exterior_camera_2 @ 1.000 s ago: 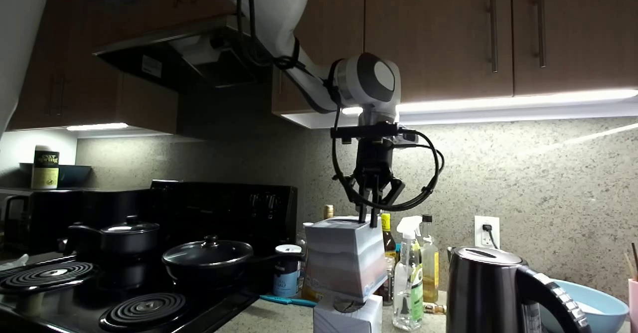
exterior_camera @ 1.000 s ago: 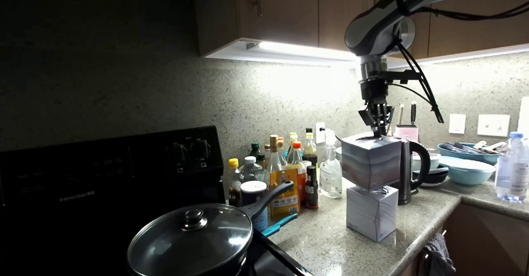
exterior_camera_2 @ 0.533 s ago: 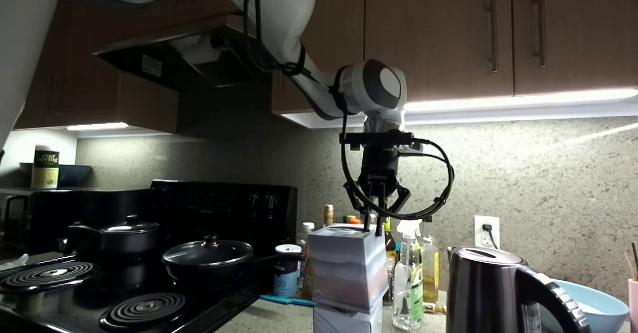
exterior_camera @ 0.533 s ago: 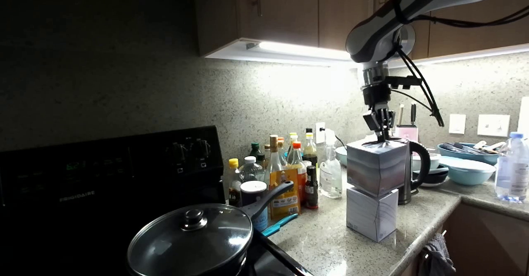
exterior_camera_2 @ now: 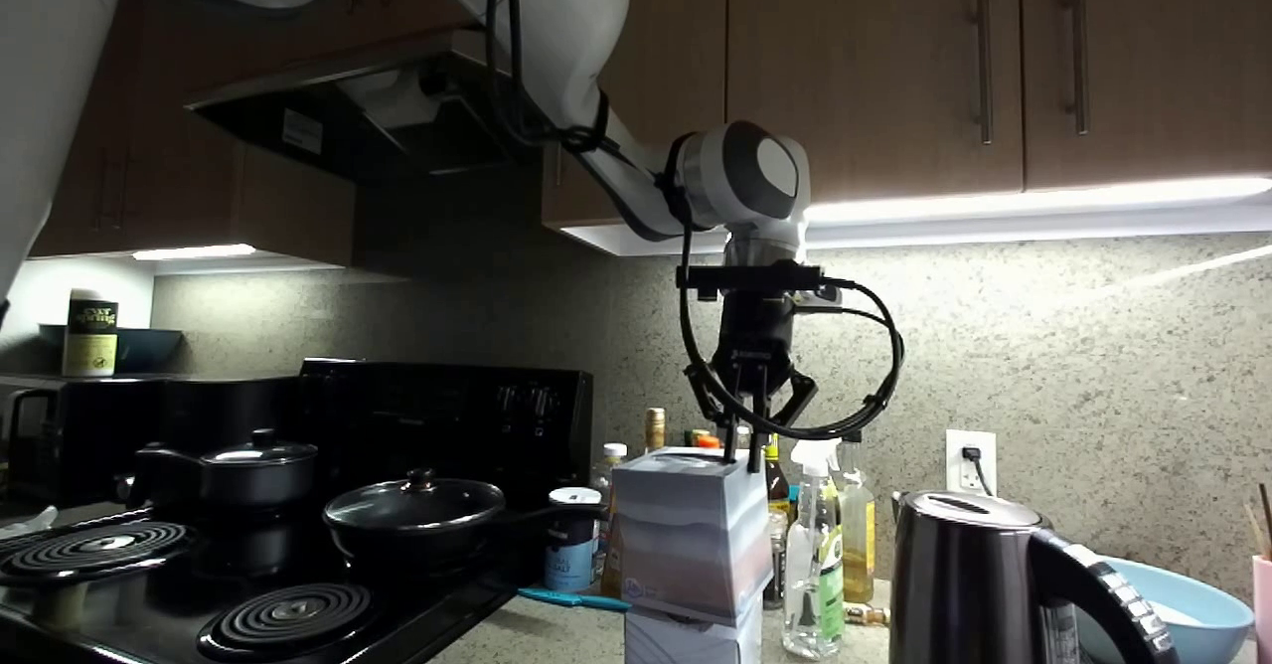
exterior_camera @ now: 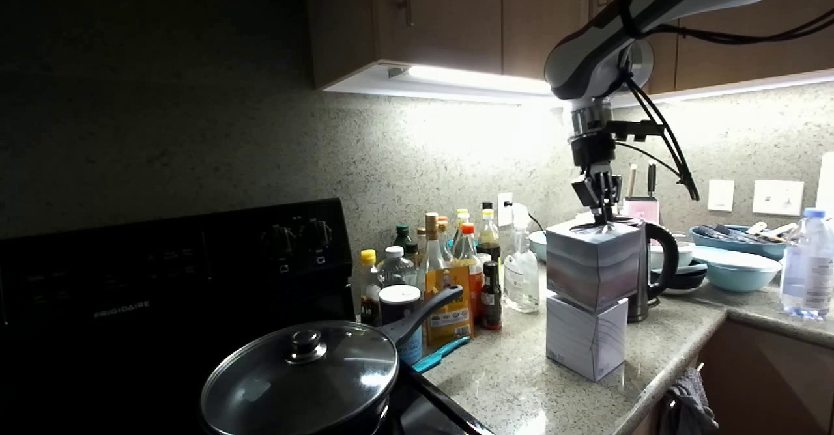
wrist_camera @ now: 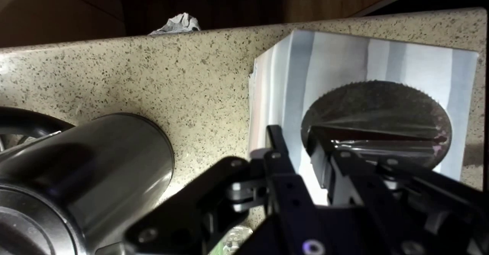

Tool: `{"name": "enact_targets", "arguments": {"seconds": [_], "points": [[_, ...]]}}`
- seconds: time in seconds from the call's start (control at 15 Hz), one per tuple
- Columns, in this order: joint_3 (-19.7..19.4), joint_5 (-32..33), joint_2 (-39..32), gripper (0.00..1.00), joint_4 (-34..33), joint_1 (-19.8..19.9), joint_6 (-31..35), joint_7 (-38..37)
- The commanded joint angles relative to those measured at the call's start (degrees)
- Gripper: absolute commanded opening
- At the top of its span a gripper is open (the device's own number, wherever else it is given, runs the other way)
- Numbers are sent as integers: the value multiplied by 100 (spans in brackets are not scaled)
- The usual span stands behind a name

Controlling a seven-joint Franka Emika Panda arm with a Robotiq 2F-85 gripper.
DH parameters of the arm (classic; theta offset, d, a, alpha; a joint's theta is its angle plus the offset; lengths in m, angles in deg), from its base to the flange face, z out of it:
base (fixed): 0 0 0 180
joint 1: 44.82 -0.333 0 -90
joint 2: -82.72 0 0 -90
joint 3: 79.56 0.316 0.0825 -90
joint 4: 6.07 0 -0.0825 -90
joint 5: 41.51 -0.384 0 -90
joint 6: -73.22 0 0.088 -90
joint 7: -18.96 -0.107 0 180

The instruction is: Put the left tissue box on the right tissue box

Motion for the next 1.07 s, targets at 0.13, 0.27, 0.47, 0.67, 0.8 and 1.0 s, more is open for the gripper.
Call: {"name": "enact_targets", "arguments": {"seconds": [0.13, 0.27, 0.47, 0.67, 0.8, 1.0], "points": [[56, 110, -112, 5, -133, 65, -58, 458], [62, 134, -148, 5, -176, 66, -59, 607], [72, 160, -228, 5, -271, 66, -84, 773], [77, 155, -321, 5, -356, 77, -112, 856], [80, 152, -390, 5, -402, 86, -131, 872], [82, 162, -490, 5, -442, 94, -162, 844]]}}
